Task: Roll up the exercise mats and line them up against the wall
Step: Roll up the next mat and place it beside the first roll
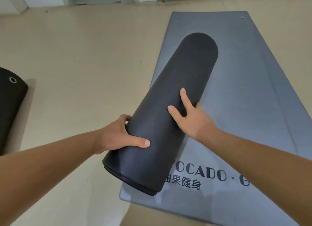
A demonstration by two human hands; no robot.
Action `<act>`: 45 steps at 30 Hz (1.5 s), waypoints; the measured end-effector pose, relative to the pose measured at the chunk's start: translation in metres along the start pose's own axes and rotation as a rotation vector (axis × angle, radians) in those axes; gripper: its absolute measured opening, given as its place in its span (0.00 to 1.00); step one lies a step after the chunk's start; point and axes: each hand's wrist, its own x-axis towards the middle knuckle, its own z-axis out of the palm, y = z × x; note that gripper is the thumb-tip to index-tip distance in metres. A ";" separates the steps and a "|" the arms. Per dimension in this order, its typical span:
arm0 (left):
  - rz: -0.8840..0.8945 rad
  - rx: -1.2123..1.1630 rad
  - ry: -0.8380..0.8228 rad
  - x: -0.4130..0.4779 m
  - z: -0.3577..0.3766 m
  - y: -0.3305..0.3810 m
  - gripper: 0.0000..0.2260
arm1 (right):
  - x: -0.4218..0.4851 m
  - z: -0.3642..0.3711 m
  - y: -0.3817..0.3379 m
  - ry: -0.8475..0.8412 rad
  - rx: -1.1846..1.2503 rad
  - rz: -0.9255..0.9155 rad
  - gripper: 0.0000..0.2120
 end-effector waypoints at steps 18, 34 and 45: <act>0.364 0.548 0.366 -0.021 -0.066 -0.077 0.47 | 0.016 0.095 -0.115 0.169 -0.485 -0.474 0.34; 0.681 0.724 0.585 -0.024 -0.081 -0.165 0.38 | 0.020 0.132 -0.137 -0.030 -0.024 -0.132 0.51; 0.694 0.882 0.706 -0.011 -0.046 -0.139 0.30 | 0.011 0.124 -0.099 -0.099 0.061 -0.281 0.48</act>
